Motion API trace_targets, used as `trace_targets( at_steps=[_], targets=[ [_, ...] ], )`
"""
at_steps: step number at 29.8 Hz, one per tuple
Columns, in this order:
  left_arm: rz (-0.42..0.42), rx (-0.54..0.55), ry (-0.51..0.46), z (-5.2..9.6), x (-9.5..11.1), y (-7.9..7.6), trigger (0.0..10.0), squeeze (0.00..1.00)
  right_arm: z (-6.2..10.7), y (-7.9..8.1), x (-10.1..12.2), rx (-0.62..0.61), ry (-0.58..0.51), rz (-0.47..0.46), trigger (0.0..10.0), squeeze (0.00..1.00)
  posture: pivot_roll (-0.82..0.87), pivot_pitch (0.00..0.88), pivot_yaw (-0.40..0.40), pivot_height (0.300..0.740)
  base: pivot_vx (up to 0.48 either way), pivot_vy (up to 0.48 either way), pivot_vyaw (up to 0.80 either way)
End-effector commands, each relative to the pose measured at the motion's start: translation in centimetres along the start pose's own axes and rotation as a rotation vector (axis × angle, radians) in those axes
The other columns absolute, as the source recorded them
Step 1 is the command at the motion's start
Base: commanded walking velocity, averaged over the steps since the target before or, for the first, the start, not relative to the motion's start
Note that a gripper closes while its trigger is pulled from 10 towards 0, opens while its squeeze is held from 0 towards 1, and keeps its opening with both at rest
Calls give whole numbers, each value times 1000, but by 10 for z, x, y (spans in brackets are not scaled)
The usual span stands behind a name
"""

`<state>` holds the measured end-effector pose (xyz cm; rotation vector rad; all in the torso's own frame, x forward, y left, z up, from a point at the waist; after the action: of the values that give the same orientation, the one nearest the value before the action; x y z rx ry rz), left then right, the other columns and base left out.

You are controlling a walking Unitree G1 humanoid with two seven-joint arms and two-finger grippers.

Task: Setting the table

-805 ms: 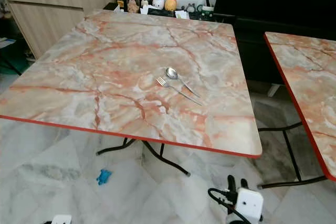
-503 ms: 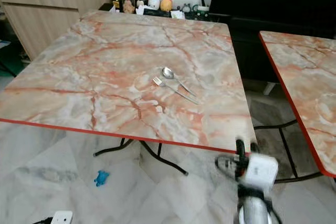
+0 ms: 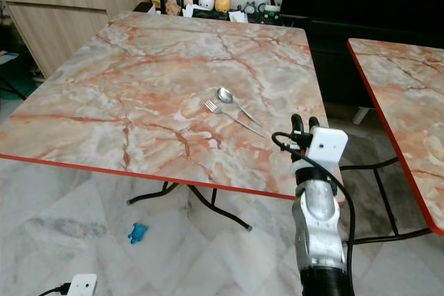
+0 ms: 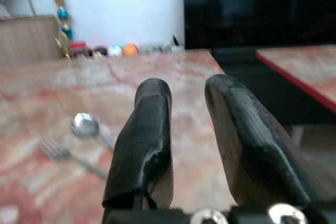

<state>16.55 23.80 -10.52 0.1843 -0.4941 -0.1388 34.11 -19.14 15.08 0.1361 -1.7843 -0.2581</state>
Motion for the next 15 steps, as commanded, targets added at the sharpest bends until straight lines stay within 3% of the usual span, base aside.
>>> trace_targets(
  at_steps=[1, 7, 11, 15],
  targets=[
    [13, 4, 10, 1, -4, 5, 10000, 0, -2, 1, -1, 0, 8, -16, 10000, 0, 71, 0, -9, 740, 0, 0, 0],
    [5, 7, 8, 1, -3, 5, 10000, 0, 1, 0, -7, -14, 13, 1, 10000, 0, 71, 0, -6, 740, 0, 0, 0],
    [6, 5, 4, 0, -1, 0, 10000, 0, 6, -5, -11, -41, 17, -20, 10000, 0, 71, 0, -6, 740, 0, 0, 800],
    [6, 5, -1, 0, 1, -3, 10000, 0, 6, -1, -12, -14, 26, -37, 10000, 0, 70, 0, -5, 740, 64, 0, 0]
  ],
)
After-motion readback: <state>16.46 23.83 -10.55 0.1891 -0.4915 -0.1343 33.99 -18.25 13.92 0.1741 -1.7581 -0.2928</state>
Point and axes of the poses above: a point about 5 cm out from each wrist's last joint towards the gripper, its own z axis pointing back from the gripper into the wrist, its own x axis along the axis of the wrist's last joint, y = z × x, the point moved 2 cm from there along -z, pointing out of the wrist towards the gripper, and after that the axes turned 11 degrees about -z, right-handed, at the moved point
